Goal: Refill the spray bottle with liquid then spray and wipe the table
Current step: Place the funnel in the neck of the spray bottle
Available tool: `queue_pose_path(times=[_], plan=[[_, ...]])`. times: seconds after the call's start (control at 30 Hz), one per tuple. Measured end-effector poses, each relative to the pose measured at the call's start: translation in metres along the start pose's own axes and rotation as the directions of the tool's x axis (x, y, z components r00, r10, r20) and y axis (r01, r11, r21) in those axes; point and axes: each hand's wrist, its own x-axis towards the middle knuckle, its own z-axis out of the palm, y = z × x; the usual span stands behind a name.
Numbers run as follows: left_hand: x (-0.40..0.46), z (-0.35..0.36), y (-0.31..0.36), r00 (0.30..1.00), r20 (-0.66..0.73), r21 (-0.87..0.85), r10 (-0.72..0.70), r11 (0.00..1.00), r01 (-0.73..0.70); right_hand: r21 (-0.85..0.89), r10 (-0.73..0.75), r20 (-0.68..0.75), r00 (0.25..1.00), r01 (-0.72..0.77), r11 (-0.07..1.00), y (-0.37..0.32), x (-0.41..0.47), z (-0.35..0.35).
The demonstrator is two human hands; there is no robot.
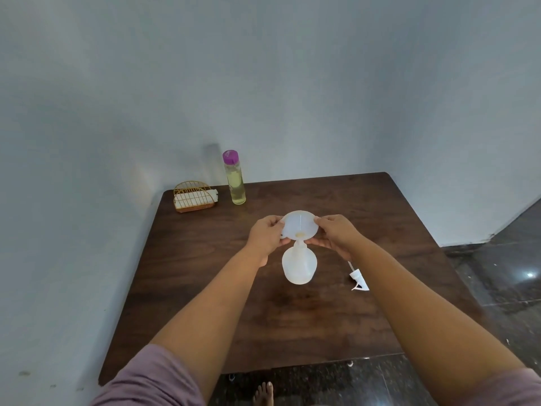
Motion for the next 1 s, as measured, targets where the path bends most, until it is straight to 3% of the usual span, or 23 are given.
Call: queue_pose_path(times=[0.67,1.0], plan=[[-0.004,0.009,-0.019,0.985,0.154,-0.055,-0.079,0.995,0.088,-0.030,0.093,-0.018,0.996,-0.093,0.995,0.026,0.007,0.001],[-0.002,0.011,-0.018,0.993,0.095,0.028,-0.074,0.997,0.071,-0.064,0.060,-0.037,0.998,-0.062,0.996,0.028,0.012,-0.002]])
